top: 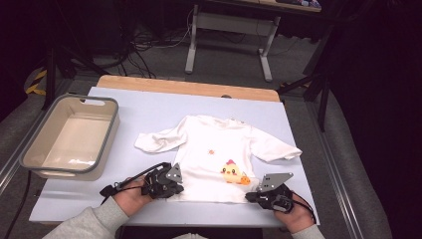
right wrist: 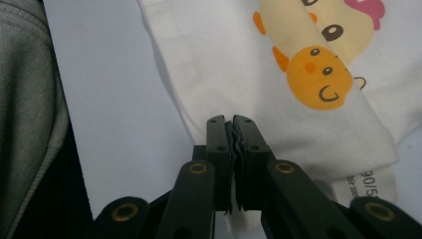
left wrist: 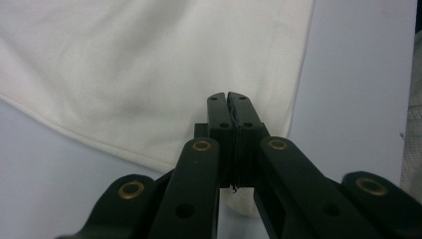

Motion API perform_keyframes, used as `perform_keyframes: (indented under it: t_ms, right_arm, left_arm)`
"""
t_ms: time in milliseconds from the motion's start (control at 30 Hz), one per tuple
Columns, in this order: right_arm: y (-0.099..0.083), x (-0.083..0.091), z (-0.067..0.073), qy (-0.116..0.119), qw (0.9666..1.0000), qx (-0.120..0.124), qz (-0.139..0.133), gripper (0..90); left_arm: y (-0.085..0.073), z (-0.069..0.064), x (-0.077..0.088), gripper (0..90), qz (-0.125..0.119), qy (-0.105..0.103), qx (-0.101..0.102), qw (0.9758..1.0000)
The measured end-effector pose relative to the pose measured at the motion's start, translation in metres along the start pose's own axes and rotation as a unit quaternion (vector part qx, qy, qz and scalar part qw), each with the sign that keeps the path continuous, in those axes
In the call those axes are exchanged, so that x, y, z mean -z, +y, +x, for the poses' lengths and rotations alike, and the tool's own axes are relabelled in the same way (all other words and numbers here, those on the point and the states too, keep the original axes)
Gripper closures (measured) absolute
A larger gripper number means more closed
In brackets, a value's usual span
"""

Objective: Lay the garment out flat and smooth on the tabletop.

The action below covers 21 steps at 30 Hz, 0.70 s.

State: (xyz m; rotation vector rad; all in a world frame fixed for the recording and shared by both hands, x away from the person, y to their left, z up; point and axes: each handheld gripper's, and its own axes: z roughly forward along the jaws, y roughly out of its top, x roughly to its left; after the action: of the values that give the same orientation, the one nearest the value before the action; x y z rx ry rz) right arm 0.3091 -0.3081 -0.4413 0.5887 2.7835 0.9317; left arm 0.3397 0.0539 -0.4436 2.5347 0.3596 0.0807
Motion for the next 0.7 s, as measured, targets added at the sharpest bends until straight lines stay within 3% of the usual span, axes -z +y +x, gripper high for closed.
perform_keyframes:
  t_ms: [33,100,233,600,700]
  right_arm:
    - [0.001,0.001,0.001,-0.002,1.0,0.0,0.003,87.0]
    - [0.0,0.006,0.003,0.01,0.9999,-0.003,0.002,87.6]
    - [-0.002,0.017,0.008,0.022,0.9997,-0.006,-0.006,87.6]
    - [-0.01,0.02,0.018,0.057,0.9978,-0.023,0.026,87.5]
    - [-0.011,0.02,0.018,0.061,0.9975,-0.023,0.026,86.3]
  left_arm:
    - [0.0,0.001,0.002,89.7,0.003,0.001,-0.008,1.0]
    - [-0.001,0.001,0.004,89.7,-0.001,-0.007,0.003,1.0]
    - [-0.003,-0.004,0.009,89.7,-0.006,-0.027,-0.008,0.9996]
    - [-0.01,-0.012,0.011,89.8,0.003,-0.076,-0.017,0.9969]
    - [-0.01,-0.008,0.013,88.6,-0.011,-0.082,-0.004,0.9966]
